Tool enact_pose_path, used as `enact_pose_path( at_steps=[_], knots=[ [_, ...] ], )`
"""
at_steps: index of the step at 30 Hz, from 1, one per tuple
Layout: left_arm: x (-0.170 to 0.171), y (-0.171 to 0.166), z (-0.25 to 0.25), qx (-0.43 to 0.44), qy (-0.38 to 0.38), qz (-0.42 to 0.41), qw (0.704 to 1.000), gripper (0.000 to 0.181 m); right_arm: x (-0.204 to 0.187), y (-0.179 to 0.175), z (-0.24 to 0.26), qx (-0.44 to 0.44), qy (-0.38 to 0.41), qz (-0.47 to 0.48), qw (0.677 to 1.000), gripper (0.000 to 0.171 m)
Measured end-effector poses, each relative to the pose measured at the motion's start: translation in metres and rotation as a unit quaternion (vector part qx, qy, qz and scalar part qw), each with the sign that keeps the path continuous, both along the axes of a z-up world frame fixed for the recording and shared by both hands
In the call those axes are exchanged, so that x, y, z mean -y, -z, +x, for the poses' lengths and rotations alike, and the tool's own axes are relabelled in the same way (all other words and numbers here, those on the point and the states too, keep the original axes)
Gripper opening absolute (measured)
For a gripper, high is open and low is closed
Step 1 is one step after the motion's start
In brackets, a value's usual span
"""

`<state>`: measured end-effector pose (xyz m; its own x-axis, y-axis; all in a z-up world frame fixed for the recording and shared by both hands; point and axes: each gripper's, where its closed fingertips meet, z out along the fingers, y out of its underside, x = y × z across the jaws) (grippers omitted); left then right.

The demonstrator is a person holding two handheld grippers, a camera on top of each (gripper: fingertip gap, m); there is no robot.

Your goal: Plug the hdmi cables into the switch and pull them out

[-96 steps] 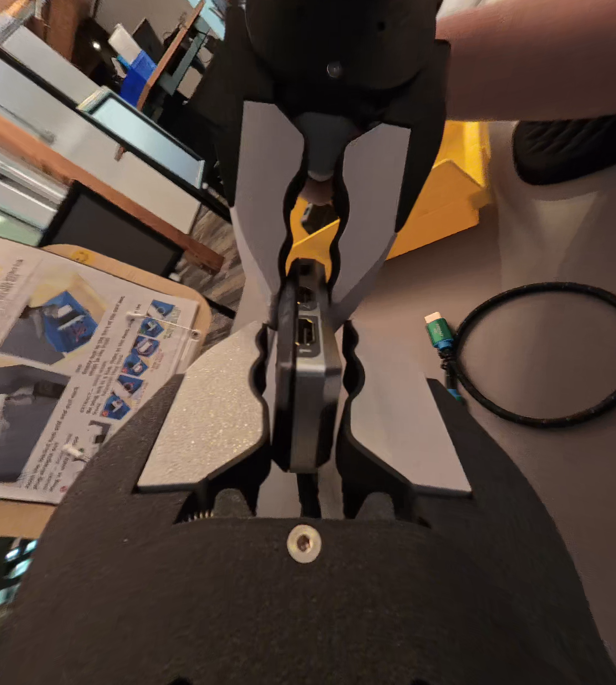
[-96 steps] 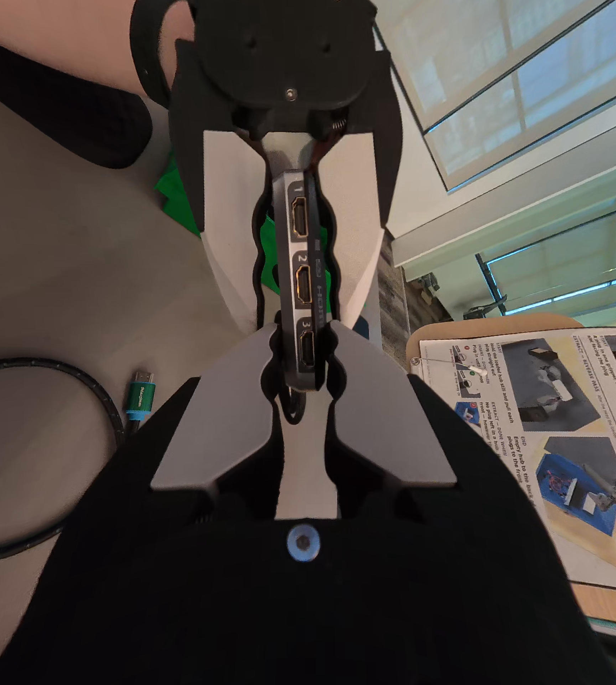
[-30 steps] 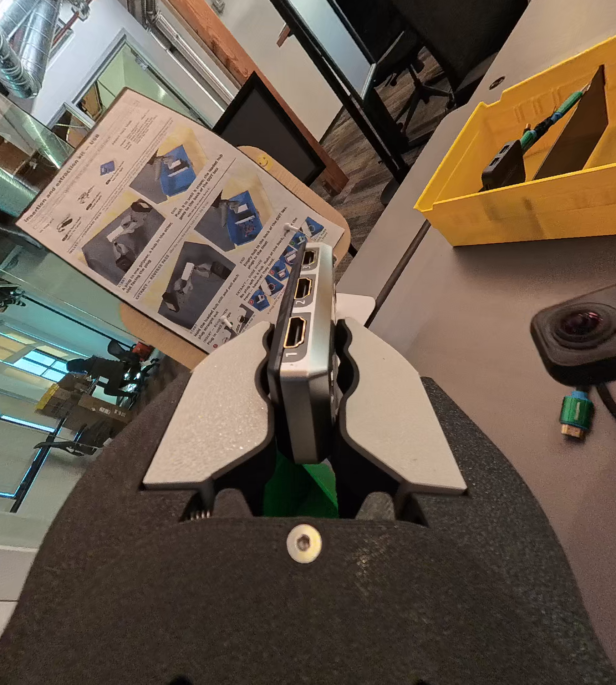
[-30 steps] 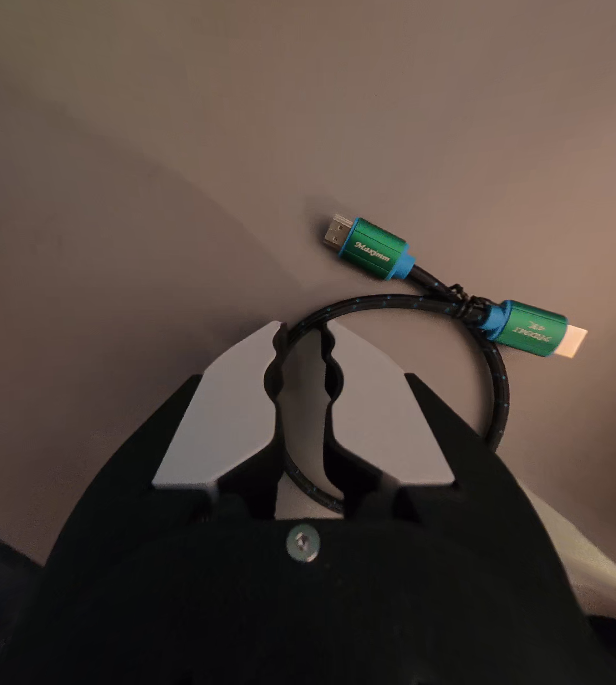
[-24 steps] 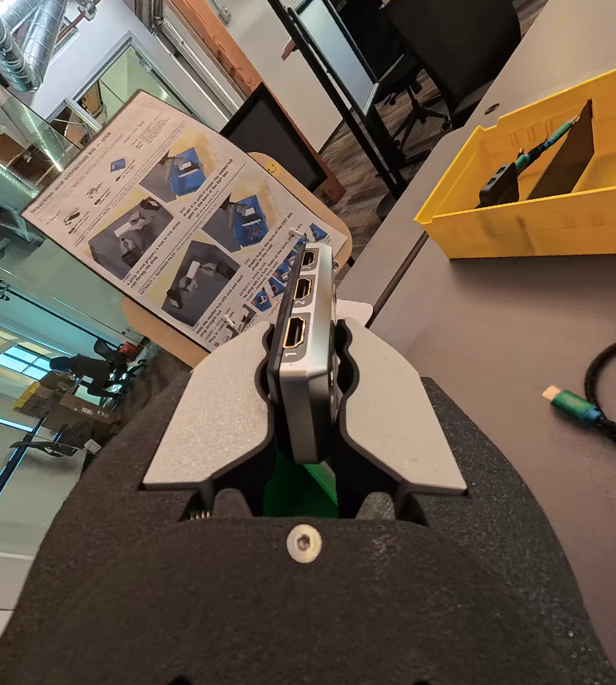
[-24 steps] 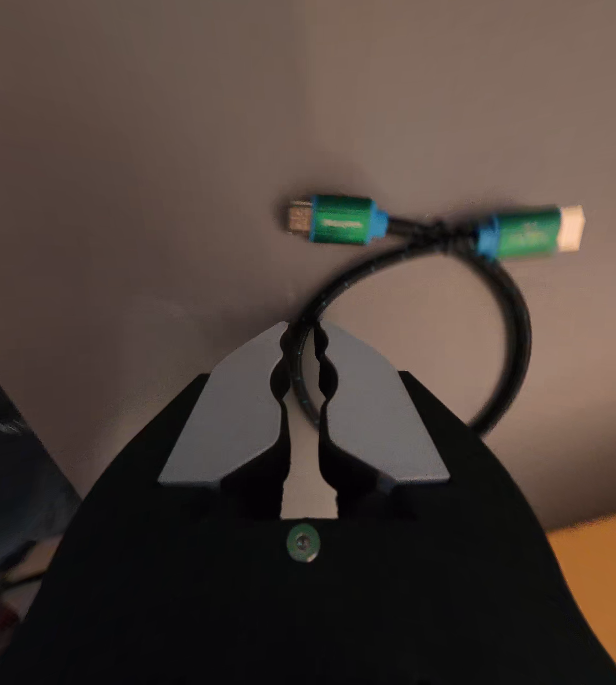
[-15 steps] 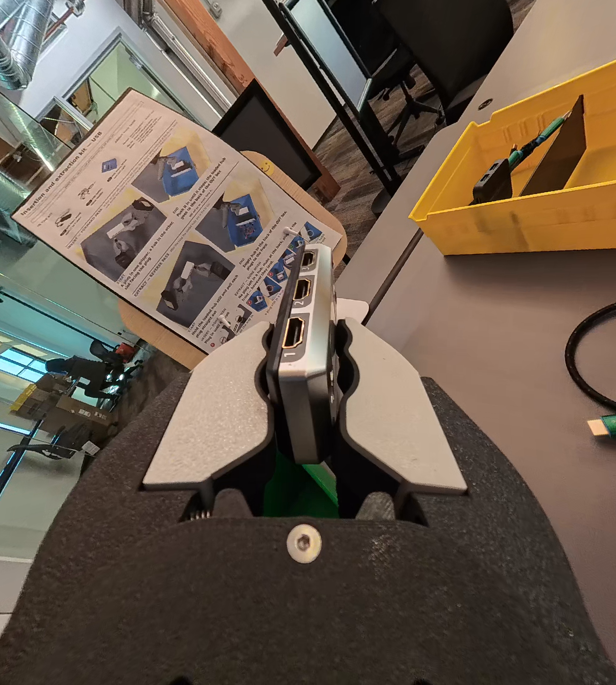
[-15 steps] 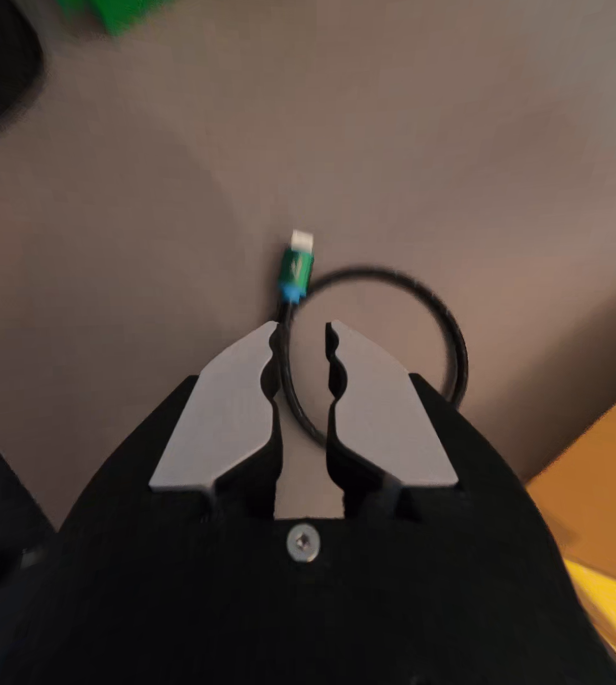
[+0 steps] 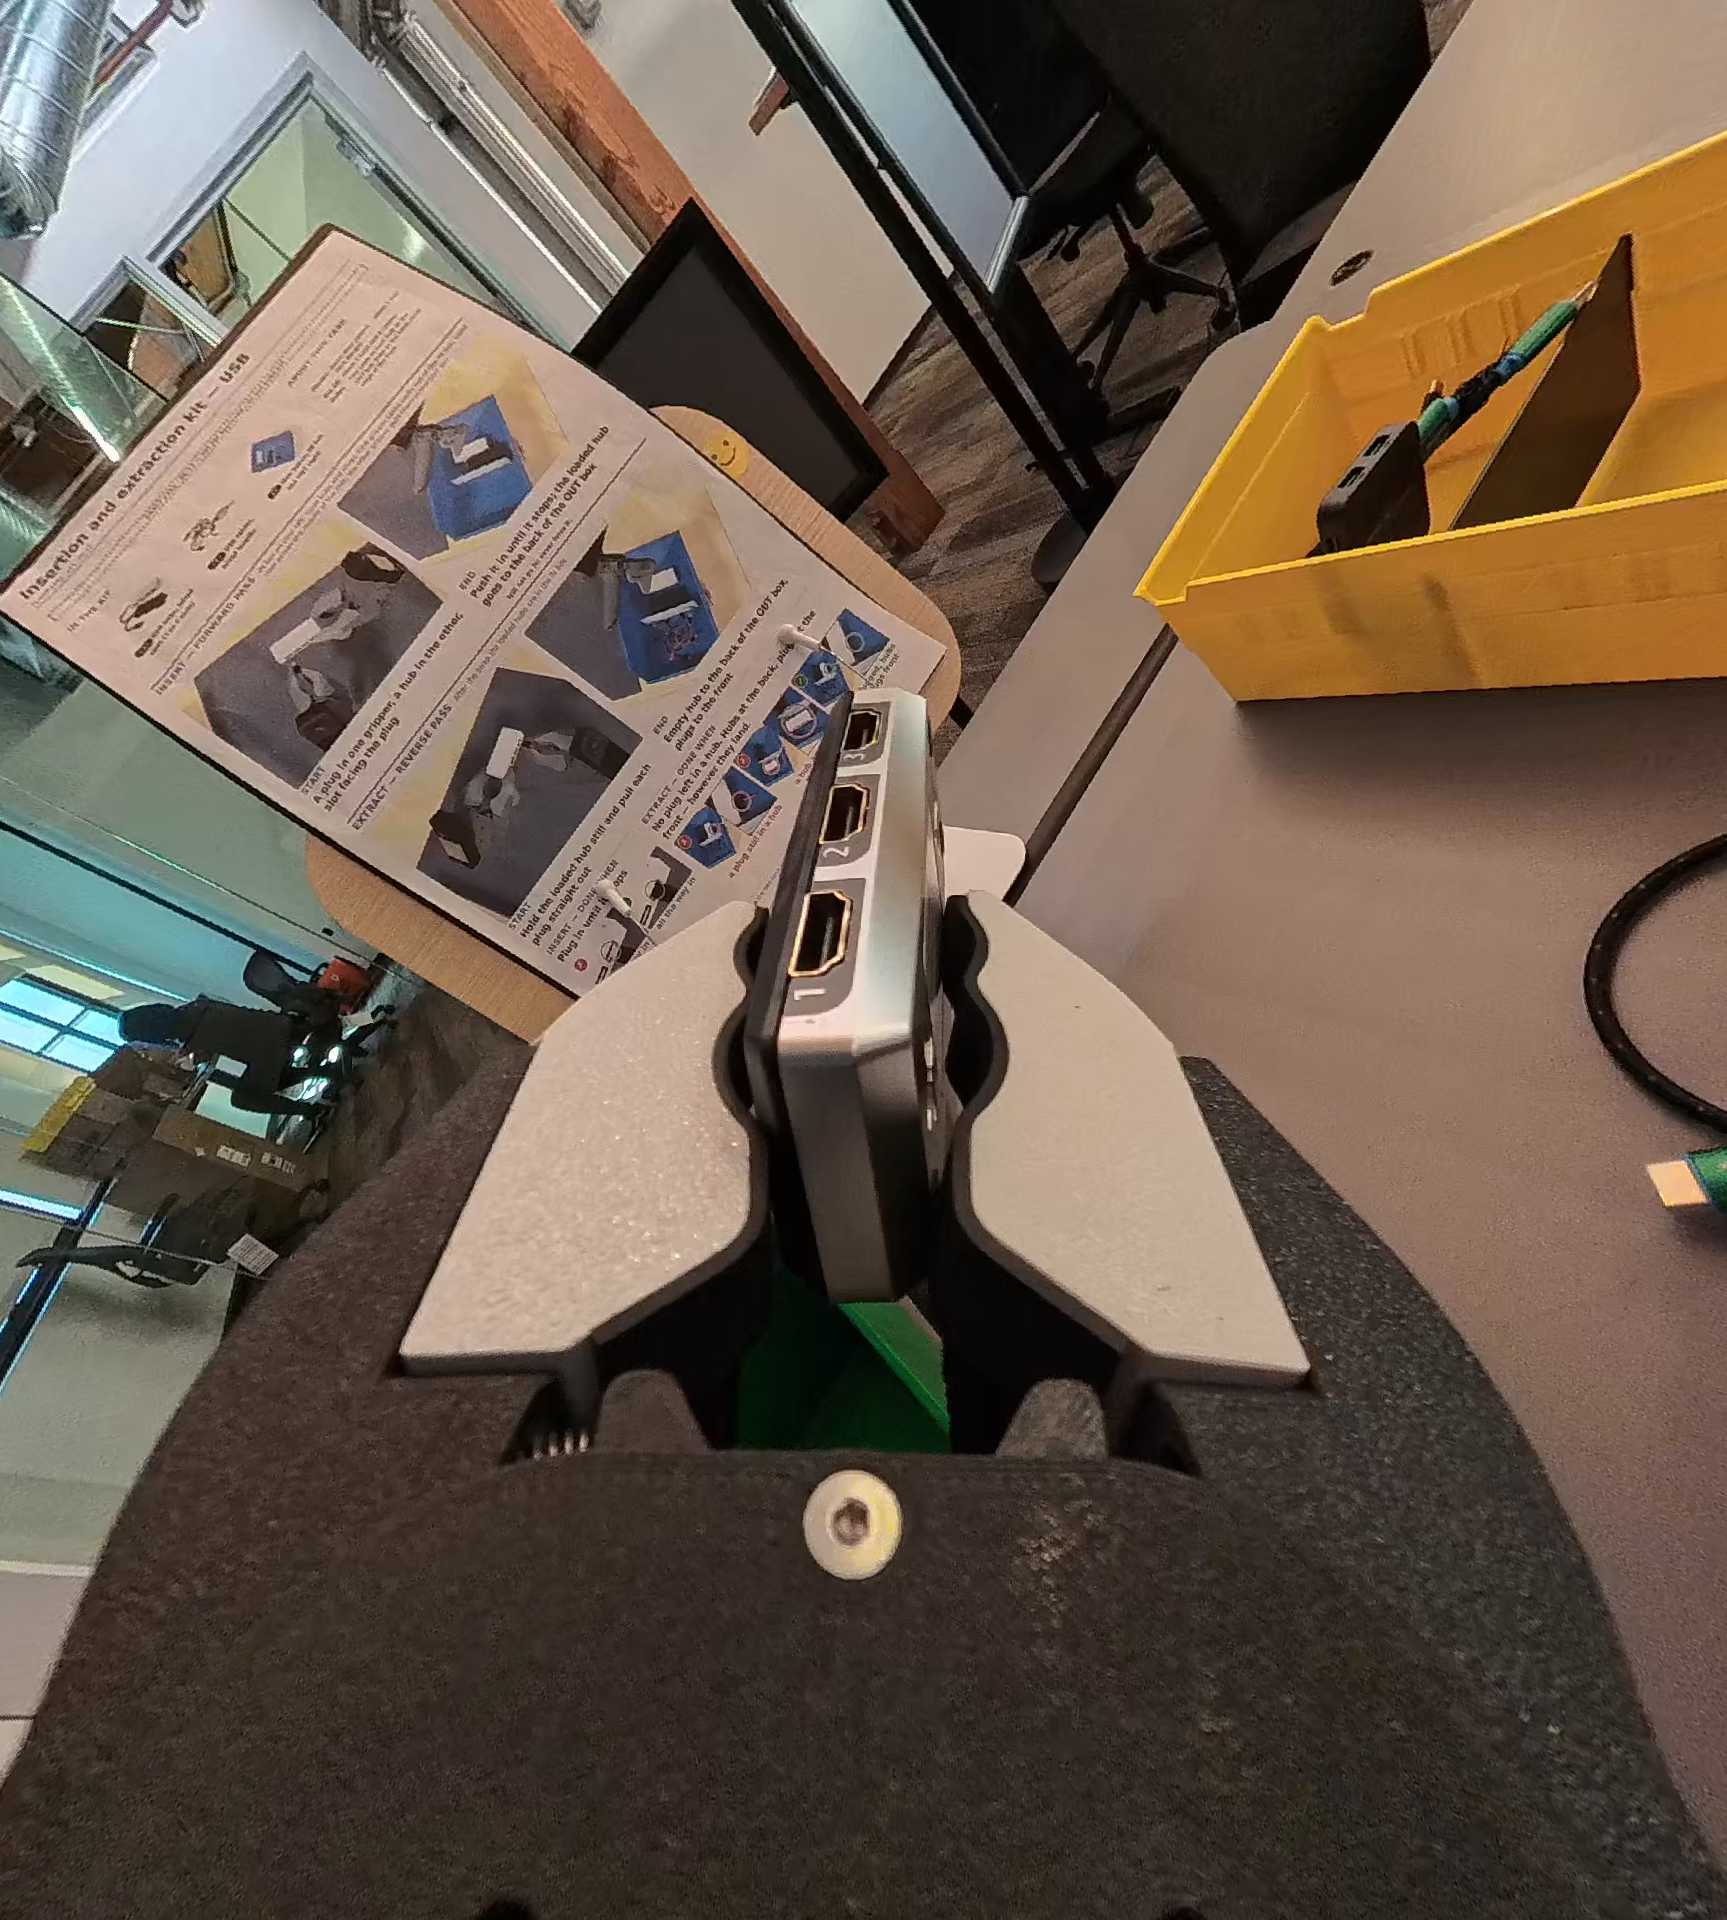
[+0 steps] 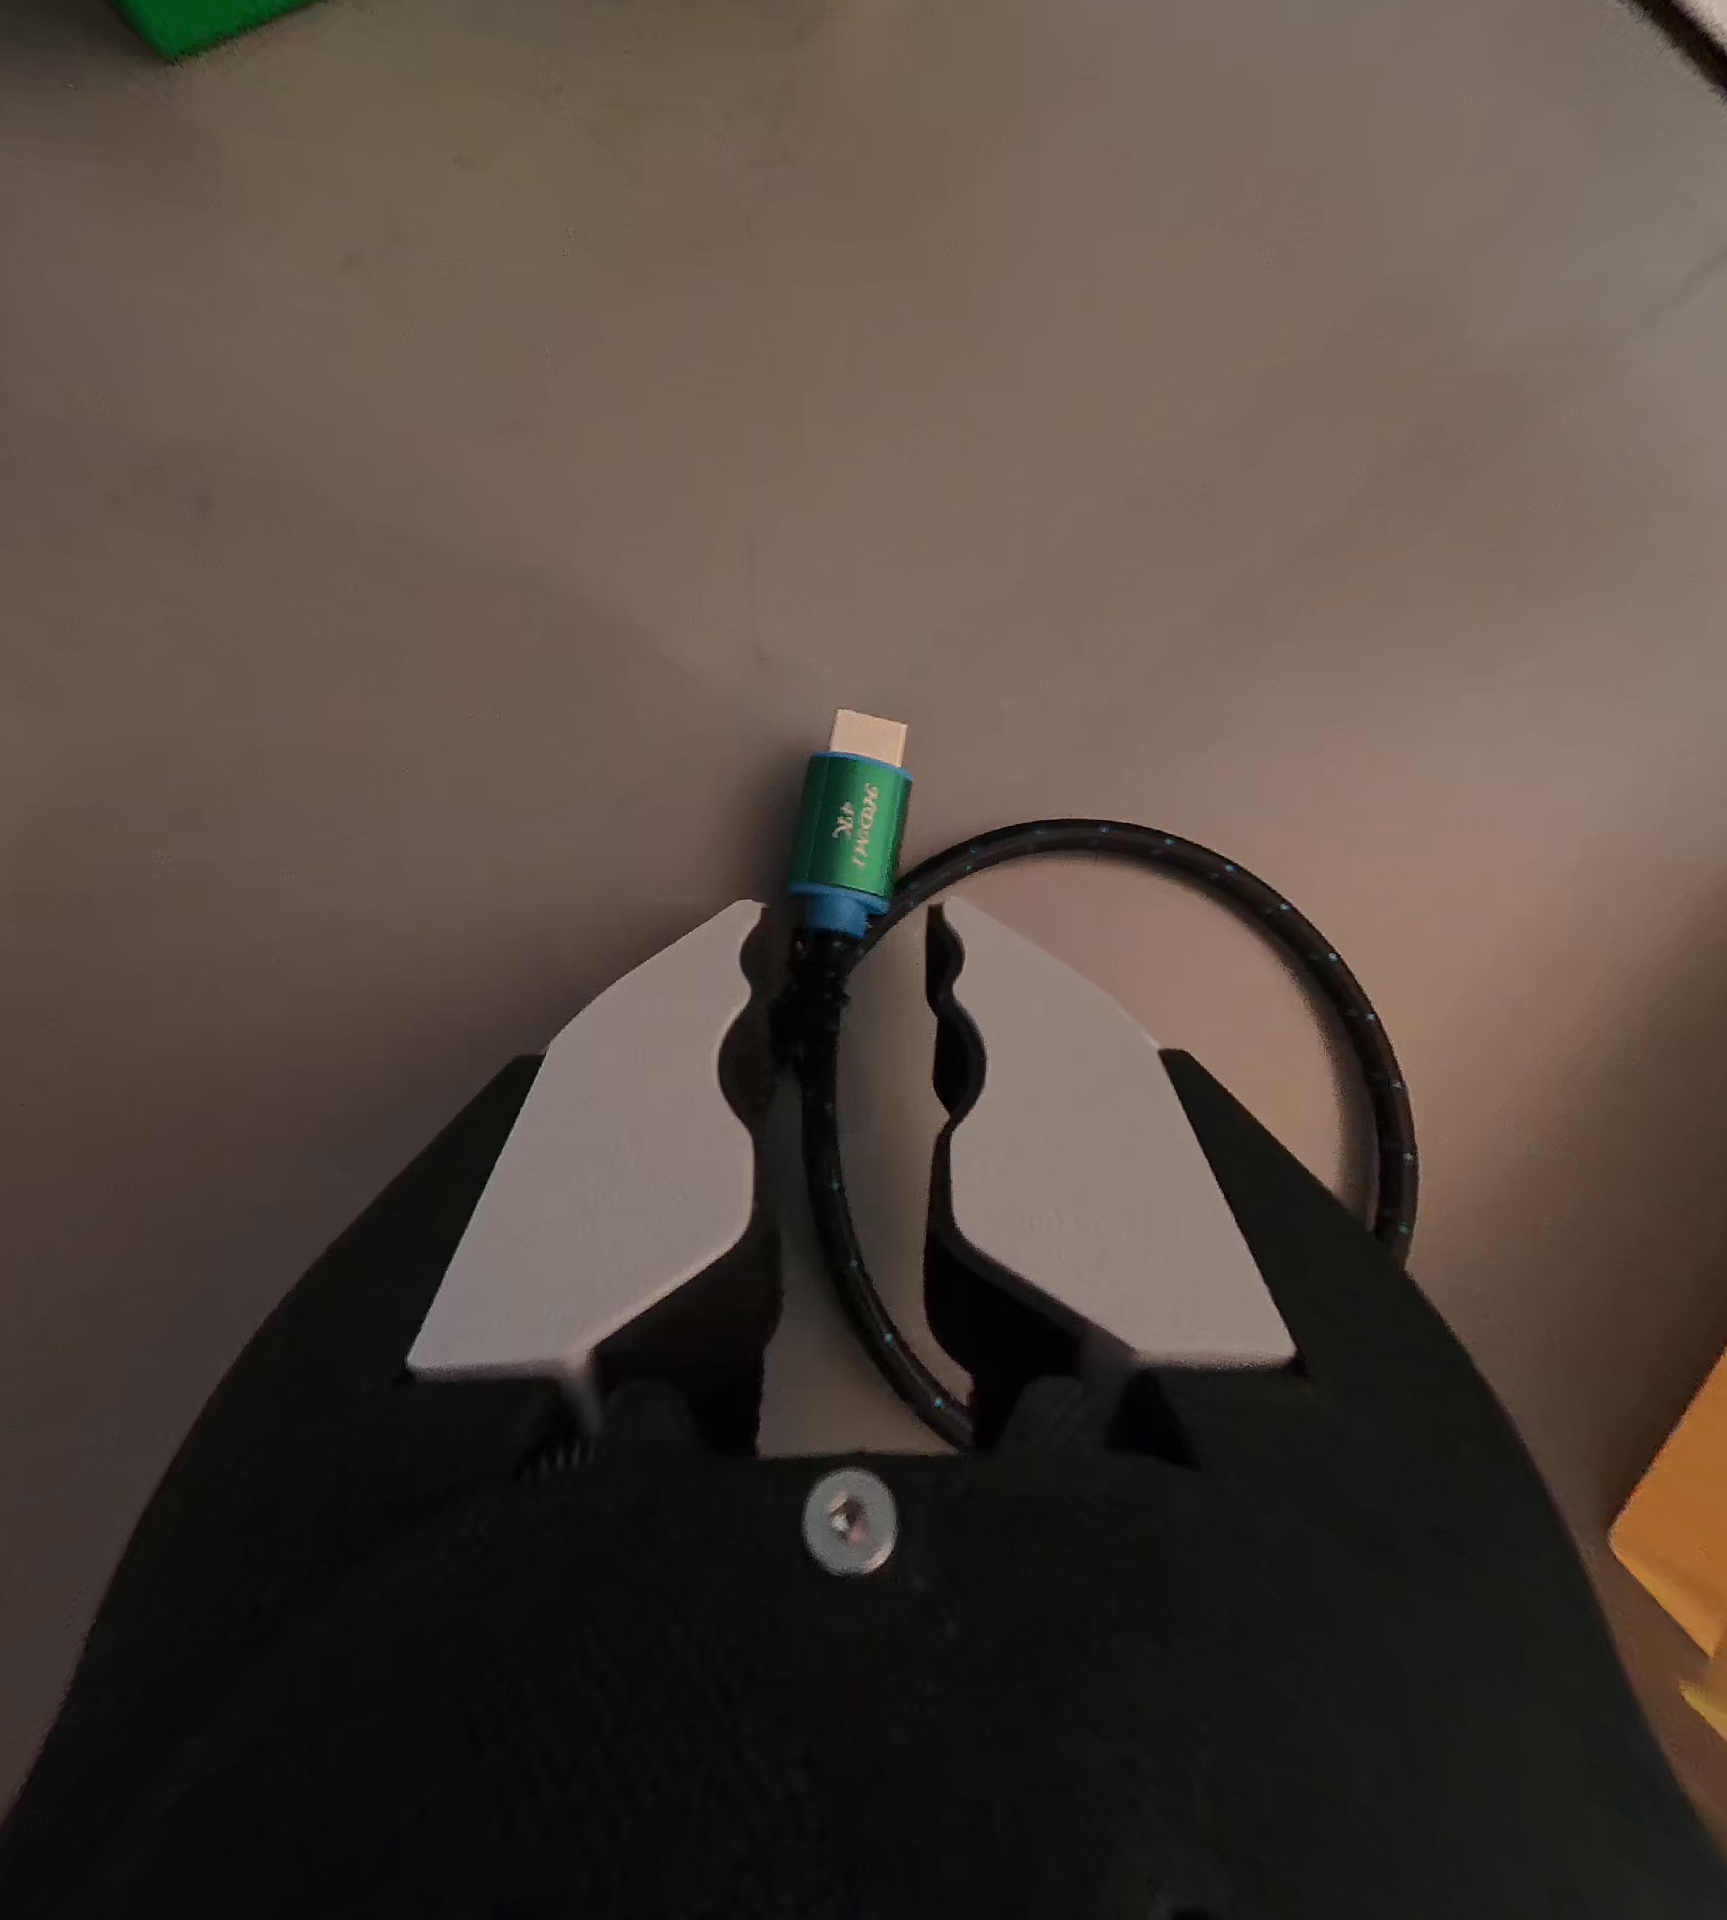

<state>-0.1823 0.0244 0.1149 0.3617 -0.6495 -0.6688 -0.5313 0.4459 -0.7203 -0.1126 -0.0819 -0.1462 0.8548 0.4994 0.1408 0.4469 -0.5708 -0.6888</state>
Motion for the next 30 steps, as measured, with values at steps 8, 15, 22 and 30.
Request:
enact_pose_path(
  at_steps=[8, 15, 22, 30],
  knots=[
    [0.001, 0.002, 0.003, -0.005, 0.000, 0.003, 1.000, 0.032, 0.011, -0.013, 0.002, -0.049, 0.047, 0.007, 0.998, 0.026],
    [0.003, 0.004, 0.006, -0.012, 0.001, 0.005, 1.000, 0.032, 0.008, -0.014, -0.001, -0.109, 0.110, 0.017, 0.988, 0.036],
    [0.004, 0.005, 0.008, -0.015, 0.003, 0.005, 1.000, 0.032, 0.007, -0.002, -0.004, -0.141, 0.138, 0.010, 0.980, 0.031],
    [0.006, 0.007, 0.010, -0.017, 0.006, 0.004, 1.000, 0.032, 0.003, 0.004, 0.002, -0.099, 0.150, 0.011, 0.984, 0.028]
  ],
)
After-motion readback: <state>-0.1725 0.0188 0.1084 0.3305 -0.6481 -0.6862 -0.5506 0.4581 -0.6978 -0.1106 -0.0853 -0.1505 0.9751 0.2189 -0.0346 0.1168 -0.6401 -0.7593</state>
